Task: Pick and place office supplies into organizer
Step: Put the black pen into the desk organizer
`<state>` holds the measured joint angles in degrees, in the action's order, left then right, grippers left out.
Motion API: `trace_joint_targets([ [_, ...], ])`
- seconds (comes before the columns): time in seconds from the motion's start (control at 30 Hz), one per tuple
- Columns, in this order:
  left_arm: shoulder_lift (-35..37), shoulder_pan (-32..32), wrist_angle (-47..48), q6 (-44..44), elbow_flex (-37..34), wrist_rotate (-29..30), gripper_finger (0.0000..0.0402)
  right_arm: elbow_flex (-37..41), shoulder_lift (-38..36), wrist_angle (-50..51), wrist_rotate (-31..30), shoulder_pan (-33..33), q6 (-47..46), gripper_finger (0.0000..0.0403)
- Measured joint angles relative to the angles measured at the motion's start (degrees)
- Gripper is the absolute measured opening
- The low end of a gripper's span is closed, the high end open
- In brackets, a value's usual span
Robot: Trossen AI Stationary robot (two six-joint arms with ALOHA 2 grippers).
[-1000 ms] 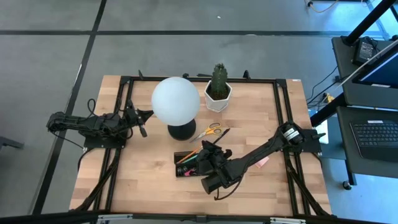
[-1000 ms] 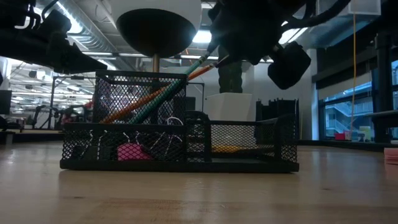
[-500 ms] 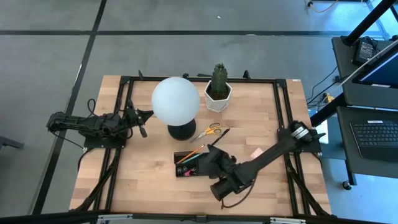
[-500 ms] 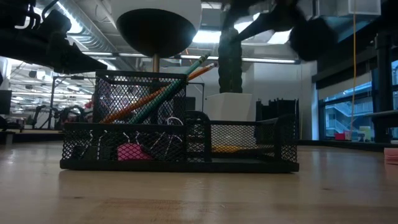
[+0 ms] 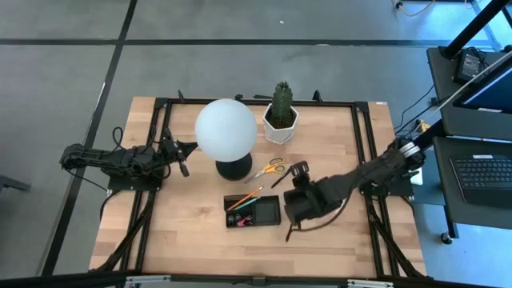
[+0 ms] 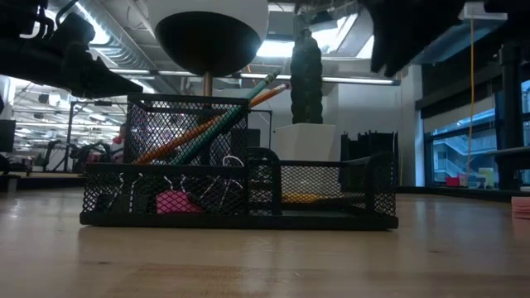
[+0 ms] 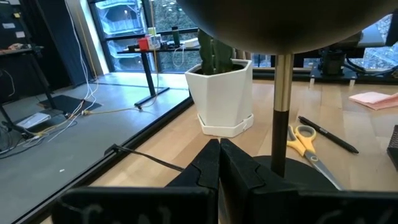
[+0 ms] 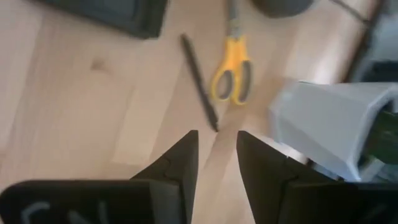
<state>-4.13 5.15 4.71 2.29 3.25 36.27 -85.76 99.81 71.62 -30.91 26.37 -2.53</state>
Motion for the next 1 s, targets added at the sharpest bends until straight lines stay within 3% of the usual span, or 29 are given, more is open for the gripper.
trace_joint_targets([
  [0.23, 0.0, 0.0, 0.0, 0.0, 0.0, -0.2, 0.0004, 13.5, -5.8, -13.6, 10.3, -6.2, 15.9, 0.0113],
  [0.43, 0.0, 0.0, 0.0, 0.0, 0.0, -0.2, 0.0004, 23.3, -8.8, -24.6, 19.5, -15.6, 20.9, 0.0113],
  [0.73, 0.0, 0.0, 0.0, 0.0, 0.0, -0.2, 0.0004, 30.4, -8.9, -35.2, 20.7, -27.7, 31.7, 0.0113],
  [1.0, 0.0, 0.0, 0.0, 0.0, 0.0, -0.2, 0.0004, 31.7, -8.9, -38.2, 22.5, -30.7, 34.6, 0.0113],
])
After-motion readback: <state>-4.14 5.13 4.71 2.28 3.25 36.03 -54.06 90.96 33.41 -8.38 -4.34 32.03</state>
